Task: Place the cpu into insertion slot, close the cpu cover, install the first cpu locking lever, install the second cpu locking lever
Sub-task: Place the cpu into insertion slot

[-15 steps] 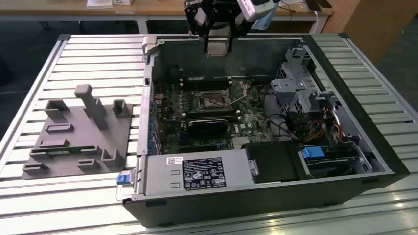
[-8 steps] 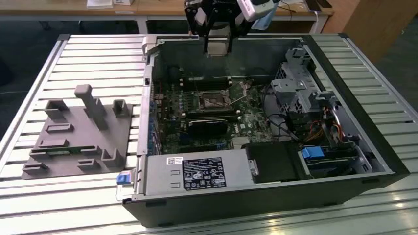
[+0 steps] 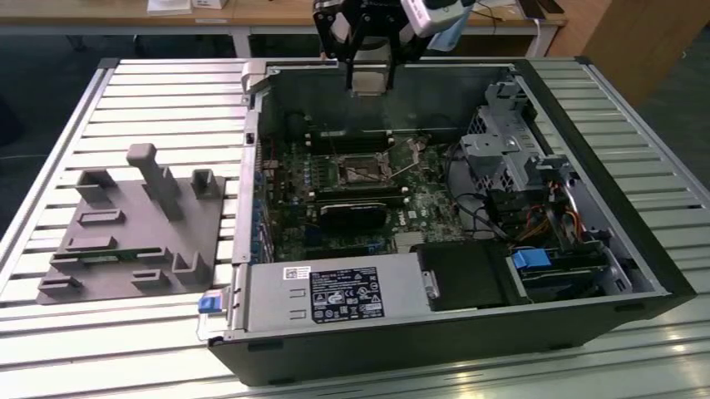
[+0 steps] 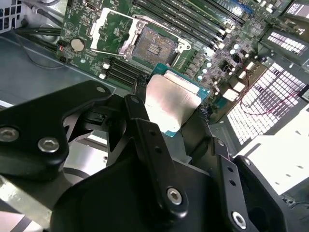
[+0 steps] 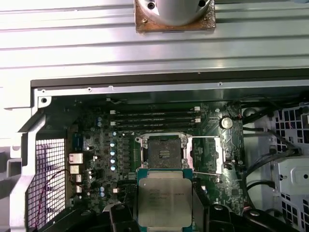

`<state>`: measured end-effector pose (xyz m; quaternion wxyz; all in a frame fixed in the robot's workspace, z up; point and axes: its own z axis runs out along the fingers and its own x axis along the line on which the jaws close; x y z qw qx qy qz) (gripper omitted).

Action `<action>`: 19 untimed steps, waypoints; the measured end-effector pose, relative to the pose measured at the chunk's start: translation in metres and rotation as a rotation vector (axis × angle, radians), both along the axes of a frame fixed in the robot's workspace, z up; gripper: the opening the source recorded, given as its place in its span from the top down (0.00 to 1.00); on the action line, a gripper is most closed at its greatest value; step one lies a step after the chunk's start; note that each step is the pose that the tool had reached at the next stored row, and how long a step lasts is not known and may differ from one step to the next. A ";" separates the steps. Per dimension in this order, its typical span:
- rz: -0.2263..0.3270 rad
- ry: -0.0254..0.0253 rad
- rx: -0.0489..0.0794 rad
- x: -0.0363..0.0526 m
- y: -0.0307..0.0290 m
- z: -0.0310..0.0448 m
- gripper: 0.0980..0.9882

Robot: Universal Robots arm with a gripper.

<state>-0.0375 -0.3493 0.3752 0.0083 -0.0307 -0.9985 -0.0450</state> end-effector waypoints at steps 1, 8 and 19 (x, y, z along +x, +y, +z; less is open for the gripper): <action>-0.003 0.0000 0.000 0.0000 0.0000 0.0000 0.51; -0.030 0.0000 0.000 0.0000 0.0000 0.0000 0.51; -0.082 0.0000 0.000 0.0000 0.0000 -0.0001 0.51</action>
